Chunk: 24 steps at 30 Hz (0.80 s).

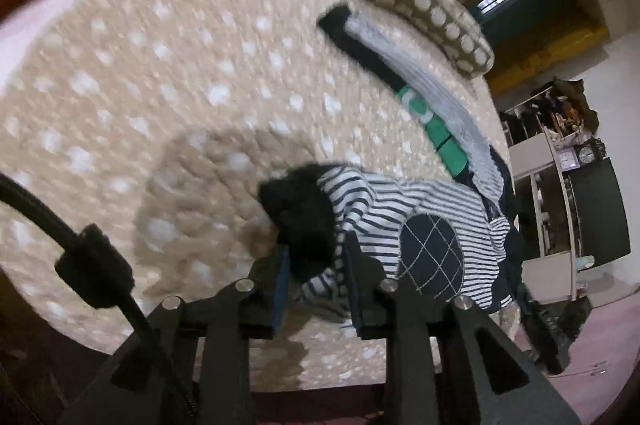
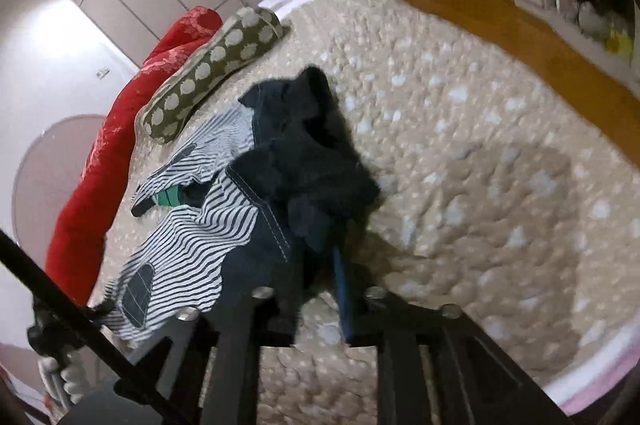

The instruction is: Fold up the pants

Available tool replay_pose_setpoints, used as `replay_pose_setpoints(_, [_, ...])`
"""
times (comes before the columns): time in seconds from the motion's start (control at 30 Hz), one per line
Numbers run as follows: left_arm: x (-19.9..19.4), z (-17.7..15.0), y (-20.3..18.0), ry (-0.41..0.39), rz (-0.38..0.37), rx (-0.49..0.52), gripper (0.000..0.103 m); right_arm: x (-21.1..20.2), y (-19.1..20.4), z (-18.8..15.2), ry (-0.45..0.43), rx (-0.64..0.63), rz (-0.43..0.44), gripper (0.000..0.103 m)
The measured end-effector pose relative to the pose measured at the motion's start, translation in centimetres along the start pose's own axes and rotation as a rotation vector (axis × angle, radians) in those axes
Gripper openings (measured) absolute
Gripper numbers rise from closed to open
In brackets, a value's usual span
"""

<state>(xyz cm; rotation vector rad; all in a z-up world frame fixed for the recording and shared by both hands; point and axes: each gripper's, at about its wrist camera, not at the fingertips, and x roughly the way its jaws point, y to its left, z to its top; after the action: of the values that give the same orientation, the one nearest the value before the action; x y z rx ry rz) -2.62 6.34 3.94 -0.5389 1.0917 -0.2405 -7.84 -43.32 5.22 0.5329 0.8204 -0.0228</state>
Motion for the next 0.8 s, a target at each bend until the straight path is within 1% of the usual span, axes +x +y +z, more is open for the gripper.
replay_pose_setpoints(0.07, [-1.8,0.1,-0.1,-0.057,0.028,0.039,0.026,-0.8,0.8,0.6,-0.023,-0.060,-0.017,0.035])
replay_pose_setpoints(0.13, [-3.2,0.6,-0.2,-0.105,0.040,0.056,0.040,-0.8,2.3,1.4,-0.028,-0.138,-0.027,0.038])
replay_pose_setpoints(0.17, [-3.4,0.9,-0.1,-0.117,0.035,0.053,0.043,-0.6,3.2,1.7,-0.024,-0.168,-0.026,0.040])
replay_pose_setpoints(0.23, [-3.5,1.7,0.3,-0.131,0.028,0.031,0.045,0.7,5.8,2.2,-0.003,-0.236,-0.005,0.040])
replay_pose_setpoints(0.3, [-3.2,1.9,0.6,-0.140,0.016,0.005,0.045,2.2,8.8,2.3,0.028,-0.298,0.042,0.041])
replay_pose_setpoints(0.33, [-3.1,1.8,0.8,-0.144,0.011,-0.003,0.045,3.3,11.0,2.2,0.051,-0.349,0.076,0.042])
replay_pose_setpoints(0.4, [-2.8,1.4,0.8,-0.152,0.015,-0.007,0.045,6.0,15.5,1.8,0.091,-0.465,0.120,0.053])
replay_pose_setpoints(0.5, [-2.8,0.6,0.8,-0.177,0.043,0.002,0.046,10.4,21.4,1.4,0.134,-0.606,0.143,0.053])
replay_pose_setpoints(0.6, [-3.3,0.0,1.5,-0.212,0.059,0.000,0.051,15.2,27.9,1.4,0.194,-0.717,0.191,0.053])
replay_pose_setpoints(0.67, [-3.5,-0.2,2.3,-0.230,0.073,-0.008,0.051,17.9,31.3,1.2,0.218,-0.777,0.190,0.054])
replay_pose_setpoints(0.7, [-3.5,-0.2,2.8,-0.234,0.081,-0.015,0.051,19.1,32.7,0.9,0.225,-0.803,0.180,0.056])
replay_pose_setpoints(0.8, [-3.6,-0.2,5.0,-0.238,0.089,-0.050,0.051,22.9,36.3,0.2,0.223,-0.883,0.129,0.057])
